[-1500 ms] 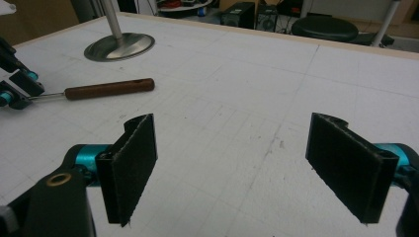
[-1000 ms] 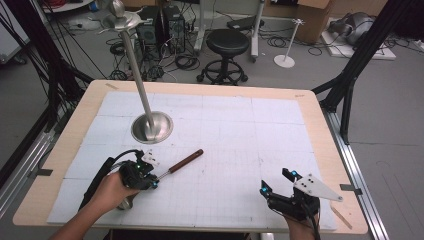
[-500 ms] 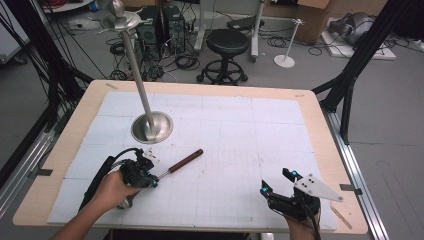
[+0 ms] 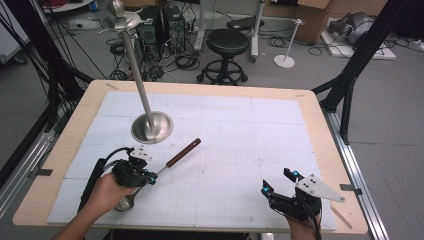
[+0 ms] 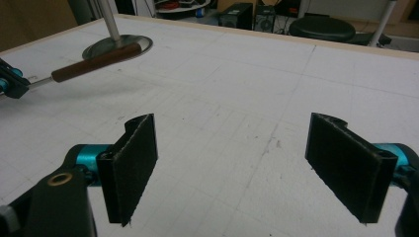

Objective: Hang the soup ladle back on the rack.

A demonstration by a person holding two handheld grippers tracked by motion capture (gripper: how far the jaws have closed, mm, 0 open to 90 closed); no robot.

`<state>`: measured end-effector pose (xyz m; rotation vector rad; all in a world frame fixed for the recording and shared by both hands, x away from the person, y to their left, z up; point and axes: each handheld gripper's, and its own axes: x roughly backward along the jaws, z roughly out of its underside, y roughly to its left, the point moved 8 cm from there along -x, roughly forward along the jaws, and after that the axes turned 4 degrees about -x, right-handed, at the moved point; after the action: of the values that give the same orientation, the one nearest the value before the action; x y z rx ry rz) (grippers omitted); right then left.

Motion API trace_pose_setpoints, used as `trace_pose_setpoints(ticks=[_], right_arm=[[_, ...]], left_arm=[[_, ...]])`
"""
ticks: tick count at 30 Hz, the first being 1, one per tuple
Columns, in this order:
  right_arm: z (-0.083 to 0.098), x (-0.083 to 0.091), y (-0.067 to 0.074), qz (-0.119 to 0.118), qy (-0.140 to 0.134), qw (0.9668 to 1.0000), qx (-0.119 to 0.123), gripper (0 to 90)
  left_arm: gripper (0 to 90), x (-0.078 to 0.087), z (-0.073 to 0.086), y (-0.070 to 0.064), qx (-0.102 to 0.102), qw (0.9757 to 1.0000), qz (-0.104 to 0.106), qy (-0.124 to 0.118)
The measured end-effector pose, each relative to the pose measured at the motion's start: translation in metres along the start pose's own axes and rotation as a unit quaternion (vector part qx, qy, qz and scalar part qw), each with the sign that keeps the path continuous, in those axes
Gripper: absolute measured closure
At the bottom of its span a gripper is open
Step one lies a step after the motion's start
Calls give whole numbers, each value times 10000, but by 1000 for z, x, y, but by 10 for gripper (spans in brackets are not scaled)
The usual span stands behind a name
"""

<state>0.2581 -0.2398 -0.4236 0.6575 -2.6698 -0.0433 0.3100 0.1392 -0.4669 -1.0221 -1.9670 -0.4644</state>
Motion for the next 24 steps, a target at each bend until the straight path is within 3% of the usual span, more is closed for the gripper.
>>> trace_pose_setpoints(ticks=[10, 16, 19, 24], right_arm=[[0, 1, 0, -1, -17, 10000, -12, 189], [0, 0, 0, -19, -15, 10000, -24, 189], [0, -1, 1, -53, -19, 10000, -10, 189], [-2, -2, 6, -186, -78, 9997, -128, 188]], left_arm=[[842, 18, -2, 0, 163, 9982, -16, -583], [842, 31, 3, 5, 392, 9943, -31, -986], [842, 39, 5, 6, 470, 9917, -30, -1195], [842, 54, 5, 8, 617, 9832, -68, -1719]])
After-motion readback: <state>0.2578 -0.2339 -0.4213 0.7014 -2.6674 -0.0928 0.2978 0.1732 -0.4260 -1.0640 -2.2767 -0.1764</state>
